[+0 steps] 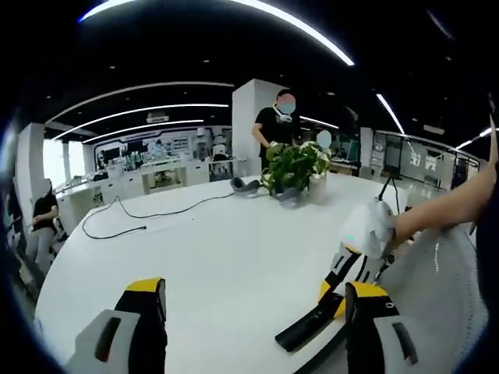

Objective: Press the specified remote control buttons in sequence, fully releasing each button before pressing the next.

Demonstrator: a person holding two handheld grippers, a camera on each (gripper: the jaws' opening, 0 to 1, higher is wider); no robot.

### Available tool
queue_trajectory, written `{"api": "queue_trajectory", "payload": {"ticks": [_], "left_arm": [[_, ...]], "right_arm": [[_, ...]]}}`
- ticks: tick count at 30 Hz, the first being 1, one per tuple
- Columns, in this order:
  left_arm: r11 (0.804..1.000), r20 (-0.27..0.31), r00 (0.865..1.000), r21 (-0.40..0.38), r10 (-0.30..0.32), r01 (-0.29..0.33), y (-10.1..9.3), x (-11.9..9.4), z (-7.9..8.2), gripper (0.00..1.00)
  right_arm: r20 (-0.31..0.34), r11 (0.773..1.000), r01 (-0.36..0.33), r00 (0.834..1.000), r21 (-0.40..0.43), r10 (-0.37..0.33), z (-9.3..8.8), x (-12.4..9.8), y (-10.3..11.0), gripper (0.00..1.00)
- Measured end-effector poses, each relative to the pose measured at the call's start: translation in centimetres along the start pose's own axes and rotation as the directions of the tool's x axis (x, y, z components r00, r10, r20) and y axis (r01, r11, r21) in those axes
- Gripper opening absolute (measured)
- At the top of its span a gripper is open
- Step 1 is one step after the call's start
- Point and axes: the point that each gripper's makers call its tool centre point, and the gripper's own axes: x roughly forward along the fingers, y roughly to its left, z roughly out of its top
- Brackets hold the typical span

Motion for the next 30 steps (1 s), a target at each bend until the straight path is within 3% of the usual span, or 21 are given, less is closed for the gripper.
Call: {"api": "queue_trajectory", "payload": {"ticks": [3,7,11,13,30], "left_arm": [[1.0,0.003,1.0,0.007,0.01,-0.01,0.2,-0.1,0.0,1.0],[1.0,0.013,1.0,0.002,0.018,-0.018,0.5,-0.1,0.0,1.0],[1.0,0.04,0.999,-0.01,0.025,-0.024,0.7,-0.4,0.5,0.97],[0.999,0.049,0.998,-0.011,0.036,-0.035,1.0,-0.5,0.6,0.97],[0.999,0.027,0.999,-0.017,0.04,-0.039,1.3,-0.3,0.1,0.98]], "right_arm": [[0.016,0.999,0.002,1.0,-0.054,-0.001,-0.1,0.0,0.2,0.22],[-0.027,0.984,-0.024,0.999,-0.178,0.019,-0.3,0.0,0.2,0.21],[-0.001,0.983,-0.037,0.999,-0.18,0.038,-0.2,0.0,-0.5,0.2],[0.029,0.991,-0.061,0.997,-0.123,0.065,0.1,-0.1,-0.6,0.2],[0.013,0.991,-0.054,0.998,-0.125,0.056,1.4,0.2,-7.1,0.2]]}}
